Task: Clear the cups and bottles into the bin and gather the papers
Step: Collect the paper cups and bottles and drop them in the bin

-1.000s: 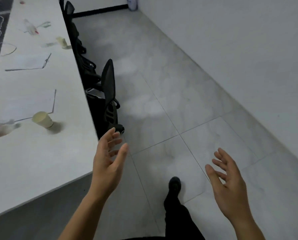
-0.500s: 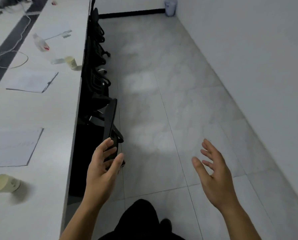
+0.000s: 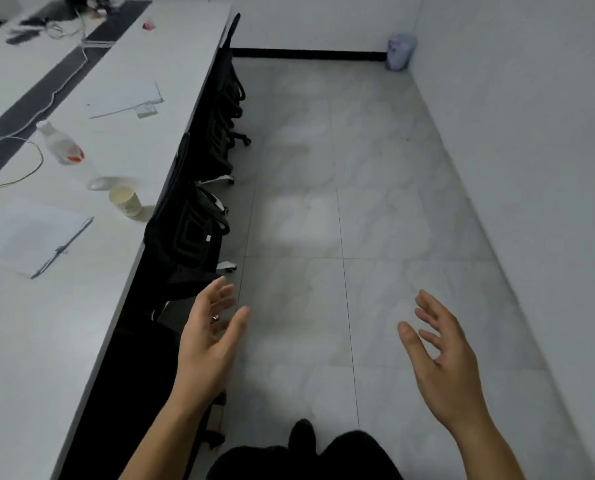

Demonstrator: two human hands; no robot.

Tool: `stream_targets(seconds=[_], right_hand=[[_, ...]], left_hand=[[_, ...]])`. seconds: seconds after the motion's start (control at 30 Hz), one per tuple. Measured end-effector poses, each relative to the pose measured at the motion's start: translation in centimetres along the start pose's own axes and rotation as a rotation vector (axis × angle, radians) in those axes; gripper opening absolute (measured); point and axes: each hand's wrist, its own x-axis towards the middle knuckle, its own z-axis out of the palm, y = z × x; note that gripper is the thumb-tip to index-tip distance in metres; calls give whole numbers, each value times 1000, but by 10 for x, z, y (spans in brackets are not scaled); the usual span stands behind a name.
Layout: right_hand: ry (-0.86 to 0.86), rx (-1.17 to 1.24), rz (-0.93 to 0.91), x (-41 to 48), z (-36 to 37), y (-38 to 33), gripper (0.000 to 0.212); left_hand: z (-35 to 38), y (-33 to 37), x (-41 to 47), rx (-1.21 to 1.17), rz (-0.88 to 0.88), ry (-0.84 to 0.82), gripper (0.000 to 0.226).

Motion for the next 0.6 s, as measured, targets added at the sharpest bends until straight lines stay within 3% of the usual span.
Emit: stream_targets(seconds=[0.1, 0.3, 0.4, 0.6], right_hand=[[-11, 28, -21, 80, 8, -13, 54], [-90, 38, -40, 273, 59, -1, 52], [-206, 0, -68, 378, 89, -7, 53], [-433, -32, -206, 570, 152, -85, 53]], left_hand=[[25, 23, 74, 12, 30, -29, 46], [89, 12, 241, 84, 6, 78, 49], [116, 5, 315, 95, -56, 137, 49], [132, 31, 449, 117, -115, 316, 51]])
